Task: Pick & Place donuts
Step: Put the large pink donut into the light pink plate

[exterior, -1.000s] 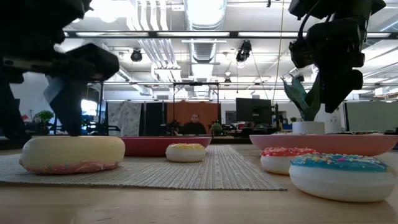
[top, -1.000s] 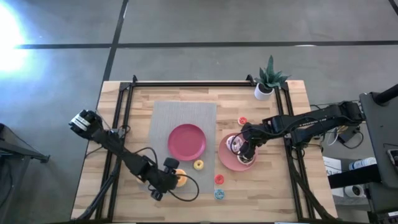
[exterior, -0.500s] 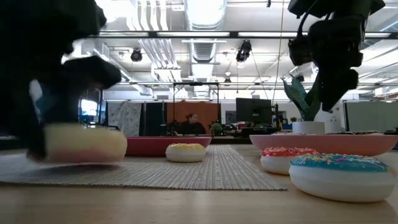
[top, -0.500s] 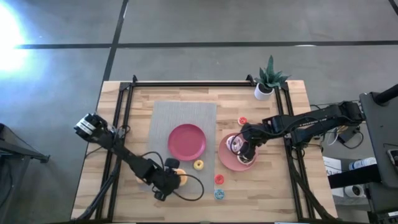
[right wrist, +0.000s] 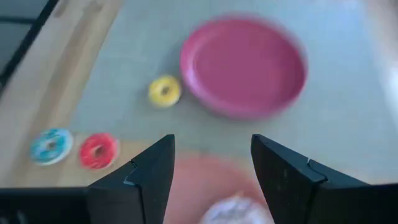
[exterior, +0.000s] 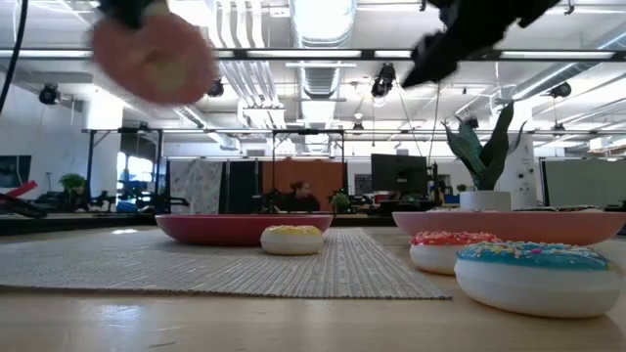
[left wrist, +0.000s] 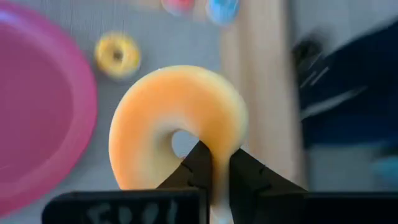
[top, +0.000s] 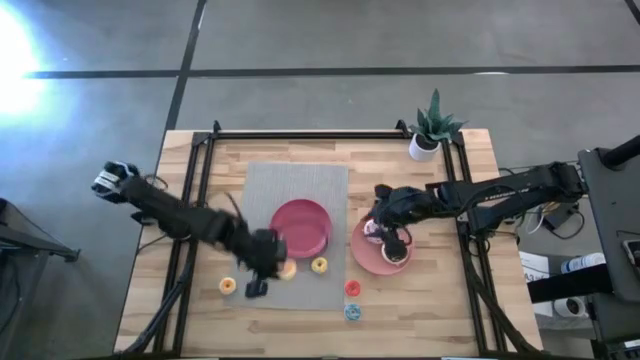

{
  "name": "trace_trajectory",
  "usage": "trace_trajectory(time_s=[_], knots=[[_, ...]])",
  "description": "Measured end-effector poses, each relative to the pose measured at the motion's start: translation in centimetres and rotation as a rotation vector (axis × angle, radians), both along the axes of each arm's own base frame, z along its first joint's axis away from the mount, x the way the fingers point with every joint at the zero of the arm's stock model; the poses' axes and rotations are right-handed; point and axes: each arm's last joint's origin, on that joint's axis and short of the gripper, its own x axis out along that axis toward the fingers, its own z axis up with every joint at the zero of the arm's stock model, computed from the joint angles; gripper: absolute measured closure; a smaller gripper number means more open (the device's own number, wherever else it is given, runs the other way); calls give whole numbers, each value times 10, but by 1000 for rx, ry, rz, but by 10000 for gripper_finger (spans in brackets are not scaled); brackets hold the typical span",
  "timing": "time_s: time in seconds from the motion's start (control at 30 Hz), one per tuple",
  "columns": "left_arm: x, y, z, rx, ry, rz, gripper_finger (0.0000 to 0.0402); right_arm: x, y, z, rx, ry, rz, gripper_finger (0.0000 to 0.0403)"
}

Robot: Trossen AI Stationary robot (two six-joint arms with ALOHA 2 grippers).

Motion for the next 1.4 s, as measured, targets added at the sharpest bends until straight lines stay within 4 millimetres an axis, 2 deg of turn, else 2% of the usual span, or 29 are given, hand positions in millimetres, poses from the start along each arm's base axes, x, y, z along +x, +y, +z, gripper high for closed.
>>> trace_trajectory(time_s=[0.1, 0.23, 0.3, 0.4, 0.53, 0.73, 0.9, 1.13, 1.3, 1.4], knots=[[9, 35, 19, -158, -113, 69, 394, 7, -3, 15, -128, -77, -1, 199], [24, 76, 40, -228, -338, 131, 394, 15, -7, 34, -206, -134, -33, 199], [33, 91, 44, -228, -406, 137, 394, 18, -8, 39, -226, -141, -25, 199], [46, 108, 39, -239, -397, 127, 394, 27, -9, 46, -257, -159, -11, 199], [67, 117, 25, -255, -341, 78, 394, 37, -10, 47, -287, -141, 8, 199], [85, 121, 25, -201, -315, 19, 394, 43, -9, 42, -288, -38, 49, 199], [91, 133, 25, -185, -315, 32, 394, 46, -8, 42, -303, -31, 62, 184], [91, 147, 21, -164, -312, 62, 394, 44, -9, 40, -340, -5, 82, 139], [88, 154, 19, -131, -290, 93, 394, 36, -15, 36, -404, 93, 9, 118], [91, 154, 19, -121, -314, 92, 394, 36, -15, 38, -374, 76, -4, 114]])
